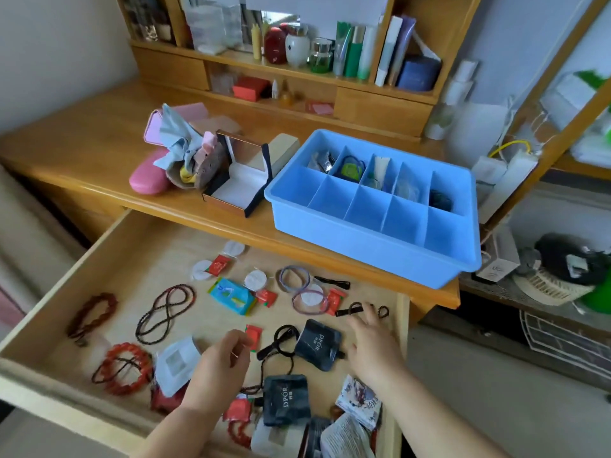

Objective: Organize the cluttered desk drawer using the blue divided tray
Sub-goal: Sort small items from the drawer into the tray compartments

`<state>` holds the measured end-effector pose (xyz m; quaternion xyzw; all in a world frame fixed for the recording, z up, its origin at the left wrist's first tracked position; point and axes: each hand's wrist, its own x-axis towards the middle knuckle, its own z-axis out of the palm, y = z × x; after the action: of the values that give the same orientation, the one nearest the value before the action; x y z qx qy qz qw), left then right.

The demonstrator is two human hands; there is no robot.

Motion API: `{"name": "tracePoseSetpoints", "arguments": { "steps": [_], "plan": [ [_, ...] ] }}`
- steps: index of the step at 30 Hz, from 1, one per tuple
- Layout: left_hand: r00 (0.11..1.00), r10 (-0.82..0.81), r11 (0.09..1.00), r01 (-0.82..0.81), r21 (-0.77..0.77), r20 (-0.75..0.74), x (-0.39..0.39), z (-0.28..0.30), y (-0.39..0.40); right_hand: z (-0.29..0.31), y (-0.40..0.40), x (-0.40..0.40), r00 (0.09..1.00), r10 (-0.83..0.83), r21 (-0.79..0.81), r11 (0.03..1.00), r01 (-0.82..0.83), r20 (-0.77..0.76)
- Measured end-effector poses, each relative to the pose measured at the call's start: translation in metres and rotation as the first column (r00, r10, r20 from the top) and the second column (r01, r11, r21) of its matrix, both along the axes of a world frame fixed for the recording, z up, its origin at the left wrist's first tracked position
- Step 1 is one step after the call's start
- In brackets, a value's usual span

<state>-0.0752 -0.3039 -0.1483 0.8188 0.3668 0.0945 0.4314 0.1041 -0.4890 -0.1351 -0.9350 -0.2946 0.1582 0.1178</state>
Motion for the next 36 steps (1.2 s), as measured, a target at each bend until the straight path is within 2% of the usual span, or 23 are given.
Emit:
{"name": "tracePoseSetpoints", "arguments": {
  "steps": [3, 5, 9, 10, 12, 13, 15, 17, 19, 21, 22, 23, 25, 26, 28, 29, 31, 36],
  "plan": [
    [1.0, -0.023, 1.0, 0.023, -0.004, -0.021, 0.0, -0.001, 0.0, -0.006, 0.014, 0.016, 0.997, -0.077, -0.152, 0.986, 0.072, -0.027],
    [0.999, -0.044, 0.999, 0.044, -0.005, -0.03, -0.001, -0.001, 0.001, -0.014, 0.016, 0.017, 0.995, -0.096, -0.175, 0.981, 0.09, -0.027],
    [0.995, -0.085, 0.996, 0.085, -0.006, -0.054, 0.001, 0.0, 0.0, -0.023, 0.013, 0.007, 0.996, 0.026, -0.108, 0.994, -0.017, 0.081],
    [0.994, -0.096, 0.995, 0.095, -0.007, -0.059, 0.002, 0.0, 0.0, -0.022, 0.013, 0.006, 0.997, 0.016, -0.077, 0.997, -0.01, 0.079],
    [0.992, -0.109, 0.994, 0.108, -0.014, -0.064, 0.004, 0.0, -0.001, -0.015, 0.012, 0.007, 0.992, -0.125, 0.081, 0.989, 0.122, 0.027],
    [0.992, -0.108, 0.994, 0.107, -0.015, -0.062, 0.004, 0.0, -0.001, -0.008, 0.011, 0.008, 0.974, -0.221, 0.203, 0.953, 0.225, -0.045],
    [0.994, -0.1, 0.995, 0.099, -0.022, -0.052, 0.003, -0.001, 0.0, 0.013, 0.007, 0.009, 0.903, -0.329, 0.432, 0.797, 0.422, -0.275],
    [0.995, -0.088, 0.996, 0.087, -0.032, -0.044, 0.003, -0.002, 0.001, 0.042, 0.002, 0.007, 0.834, -0.297, 0.558, 0.633, 0.537, -0.465],
    [0.997, -0.066, 0.997, 0.064, -0.041, -0.042, 0.002, -0.004, 0.004, 0.079, -0.005, 0.005, 0.817, -0.175, 0.665, 0.499, 0.555, -0.55],
    [0.998, -0.051, 0.998, 0.049, -0.042, -0.045, 0.002, -0.005, 0.005, 0.125, -0.015, 0.011, 0.881, -0.066, 0.818, 0.345, 0.461, -0.469],
    [0.998, -0.048, 0.998, 0.046, -0.038, -0.048, 0.003, -0.006, 0.005, 0.147, -0.021, 0.018, 0.926, -0.084, 0.882, 0.283, 0.376, -0.368],
    [0.997, -0.046, 0.999, 0.045, -0.031, -0.053, 0.002, -0.007, 0.005, 0.166, -0.025, 0.029, 0.954, -0.15, 0.92, 0.263, 0.291, -0.259],
    [0.997, -0.044, 0.999, 0.043, -0.019, -0.059, 0.002, -0.006, 0.004, 0.188, -0.031, 0.055, 0.938, -0.331, 0.92, 0.328, 0.217, -0.103],
    [0.997, -0.045, 0.999, 0.044, -0.016, -0.057, 0.001, -0.005, 0.003, 0.189, -0.031, 0.067, 0.913, -0.406, 0.888, 0.4, 0.229, -0.053],
    [0.997, -0.051, 0.999, 0.05, -0.014, -0.061, 0.0, -0.004, 0.003, 0.182, -0.027, 0.084, 0.87, -0.493, 0.729, 0.607, 0.316, 0.034],
    [0.996, -0.053, 0.999, 0.053, -0.011, -0.066, 0.0, -0.003, 0.003, 0.175, -0.027, 0.088, 0.867, -0.493, 0.639, 0.689, 0.342, 0.067],
    [0.996, -0.05, 0.999, 0.05, -0.006, -0.073, 0.001, -0.003, 0.004, 0.165, -0.027, 0.089, 0.88, -0.446, 0.555, 0.779, 0.292, 0.163],
    [0.995, -0.044, 0.999, 0.044, 0.001, -0.092, 0.002, -0.003, 0.003, 0.141, -0.019, 0.055, 0.809, -0.304, 0.5, 0.866, 0.015, 0.502]
  ]
}}
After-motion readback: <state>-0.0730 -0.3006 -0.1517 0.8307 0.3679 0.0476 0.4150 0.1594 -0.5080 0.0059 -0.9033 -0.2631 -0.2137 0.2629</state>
